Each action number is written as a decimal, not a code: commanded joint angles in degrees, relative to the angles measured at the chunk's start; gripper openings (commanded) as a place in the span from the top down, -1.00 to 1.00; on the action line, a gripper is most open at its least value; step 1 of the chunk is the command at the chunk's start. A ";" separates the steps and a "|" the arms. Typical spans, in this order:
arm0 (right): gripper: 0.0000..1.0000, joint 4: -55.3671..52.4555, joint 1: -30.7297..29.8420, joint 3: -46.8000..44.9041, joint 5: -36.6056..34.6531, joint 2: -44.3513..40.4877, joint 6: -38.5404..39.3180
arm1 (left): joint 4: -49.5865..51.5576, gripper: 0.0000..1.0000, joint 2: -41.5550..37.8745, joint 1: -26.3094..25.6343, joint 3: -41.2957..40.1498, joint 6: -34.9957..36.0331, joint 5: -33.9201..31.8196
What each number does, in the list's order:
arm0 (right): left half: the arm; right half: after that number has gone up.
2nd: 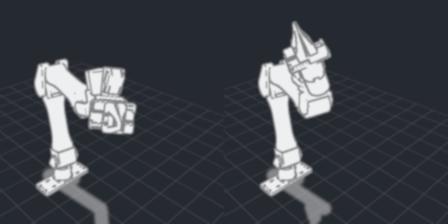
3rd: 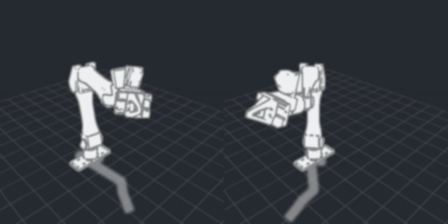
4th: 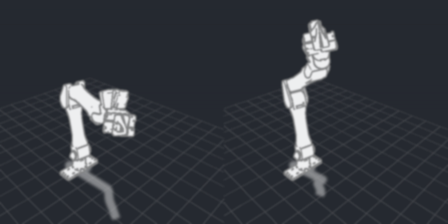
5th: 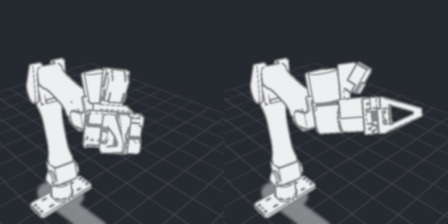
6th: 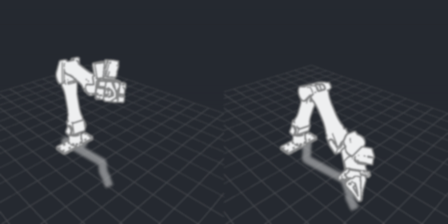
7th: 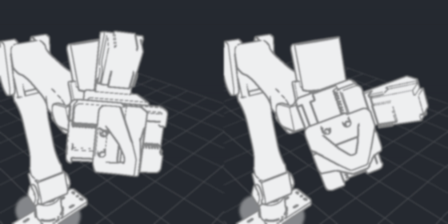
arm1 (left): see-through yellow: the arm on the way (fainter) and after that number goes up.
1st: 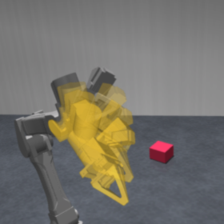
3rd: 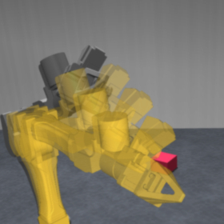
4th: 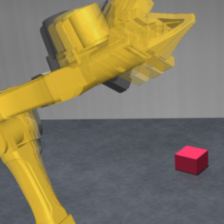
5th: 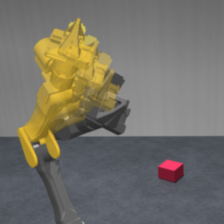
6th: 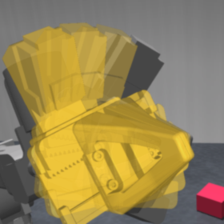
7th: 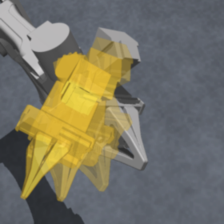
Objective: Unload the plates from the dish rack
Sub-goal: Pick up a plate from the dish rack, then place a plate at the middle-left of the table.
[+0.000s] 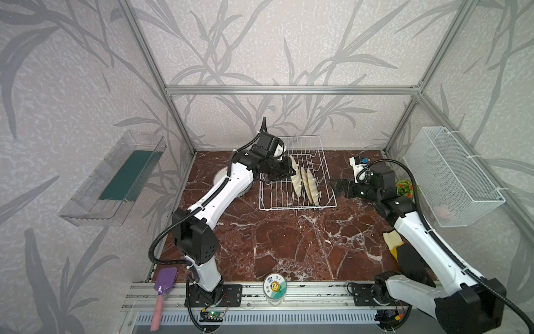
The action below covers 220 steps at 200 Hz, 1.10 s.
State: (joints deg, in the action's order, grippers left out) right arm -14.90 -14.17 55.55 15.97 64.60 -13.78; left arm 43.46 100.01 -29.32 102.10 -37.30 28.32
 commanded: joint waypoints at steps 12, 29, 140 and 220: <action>-0.98 -0.23 0.29 1.81 0.86 -1.00 -0.99 | -0.64 1.00 -4.55 0.20 2.86 3.56 -2.91; -0.98 -0.14 0.29 1.58 1.30 -1.39 -1.46 | 1.29 1.00 -4.43 0.20 4.72 5.66 -4.82; -0.98 5.80 0.29 4.22 7.94 -0.62 -12.17 | -0.70 1.00 -7.94 -1.27 5.79 34.46 -12.84; -0.94 10.89 0.29 4.44 8.02 0.77 -20.24 | -17.27 1.00 -15.99 -3.35 -10.65 56.75 -16.78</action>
State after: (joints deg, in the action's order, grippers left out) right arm -7.51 -14.13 58.13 23.22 64.47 -29.28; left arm 37.56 89.65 -31.92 96.53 7.79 12.34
